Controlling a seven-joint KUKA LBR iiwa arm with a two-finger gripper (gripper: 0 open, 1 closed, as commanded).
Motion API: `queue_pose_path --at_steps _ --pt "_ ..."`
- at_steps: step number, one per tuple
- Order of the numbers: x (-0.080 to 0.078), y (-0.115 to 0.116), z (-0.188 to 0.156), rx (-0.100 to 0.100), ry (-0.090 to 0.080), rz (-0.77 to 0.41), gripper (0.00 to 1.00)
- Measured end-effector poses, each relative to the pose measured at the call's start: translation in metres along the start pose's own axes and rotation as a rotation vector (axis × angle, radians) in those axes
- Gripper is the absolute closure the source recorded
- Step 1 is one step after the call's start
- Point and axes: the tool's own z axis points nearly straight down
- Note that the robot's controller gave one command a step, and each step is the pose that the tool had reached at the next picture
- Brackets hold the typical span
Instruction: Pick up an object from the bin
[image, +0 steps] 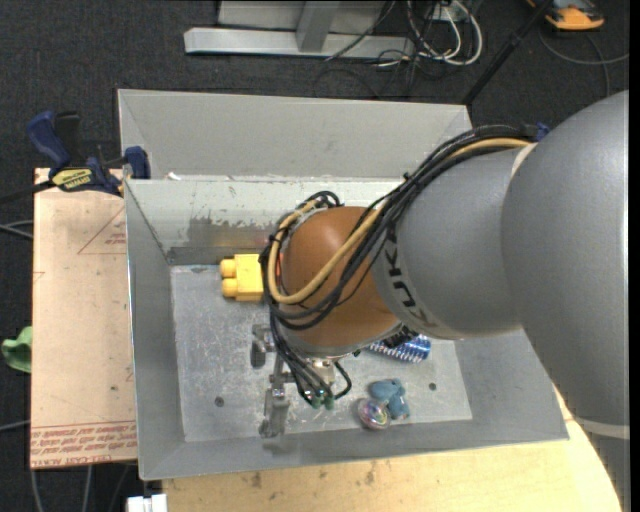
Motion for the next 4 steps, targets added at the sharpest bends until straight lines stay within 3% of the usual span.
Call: queue_pose_path --at_steps 1,2,3,4 --pt "-0.084 -0.047 0.020 0.001 -0.013 -0.132 0.00" --pt "-0.122 -0.127 0.048 0.003 -0.011 -0.125 0.00" --pt "-0.120 -0.121 0.048 -0.001 -0.009 -0.131 1.00" --pt "-0.117 -0.101 -0.047 -0.001 -0.018 -0.154 1.00"
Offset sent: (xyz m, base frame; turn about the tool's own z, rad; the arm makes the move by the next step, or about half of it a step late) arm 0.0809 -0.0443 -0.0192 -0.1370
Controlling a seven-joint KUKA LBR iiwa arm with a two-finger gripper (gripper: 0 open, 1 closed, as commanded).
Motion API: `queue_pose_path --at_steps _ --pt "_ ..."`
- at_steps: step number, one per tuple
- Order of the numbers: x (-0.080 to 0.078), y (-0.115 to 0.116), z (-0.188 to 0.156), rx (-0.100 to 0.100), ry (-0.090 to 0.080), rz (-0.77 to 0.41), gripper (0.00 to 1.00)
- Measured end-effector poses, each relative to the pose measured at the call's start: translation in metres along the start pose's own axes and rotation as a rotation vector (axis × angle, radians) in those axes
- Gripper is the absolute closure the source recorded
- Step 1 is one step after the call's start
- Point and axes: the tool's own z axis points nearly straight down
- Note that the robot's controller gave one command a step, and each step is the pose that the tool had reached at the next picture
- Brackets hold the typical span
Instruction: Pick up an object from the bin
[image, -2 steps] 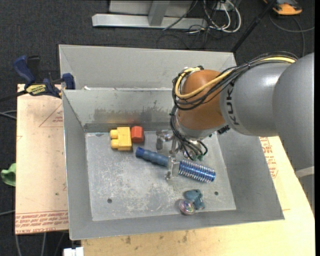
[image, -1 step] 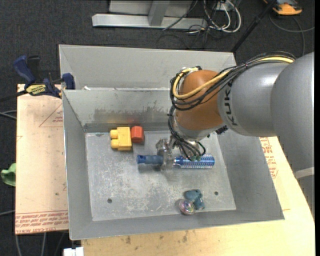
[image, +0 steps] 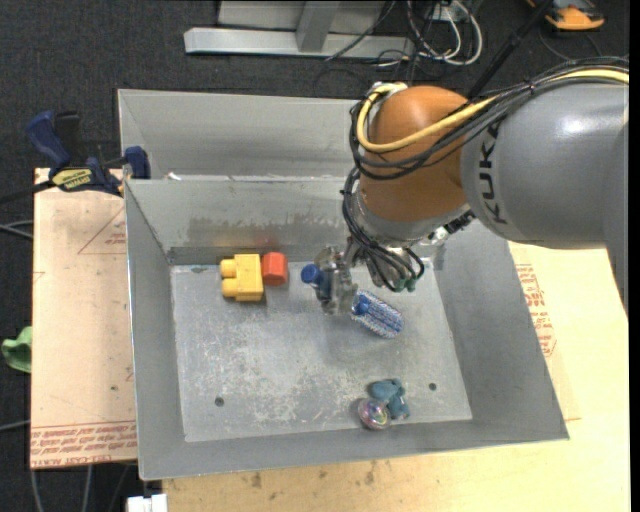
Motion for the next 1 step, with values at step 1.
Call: queue_pose_path --at_steps 1 --pt "0.0024 -0.0109 -0.0438 0.001 0.003 -0.016 1.00"
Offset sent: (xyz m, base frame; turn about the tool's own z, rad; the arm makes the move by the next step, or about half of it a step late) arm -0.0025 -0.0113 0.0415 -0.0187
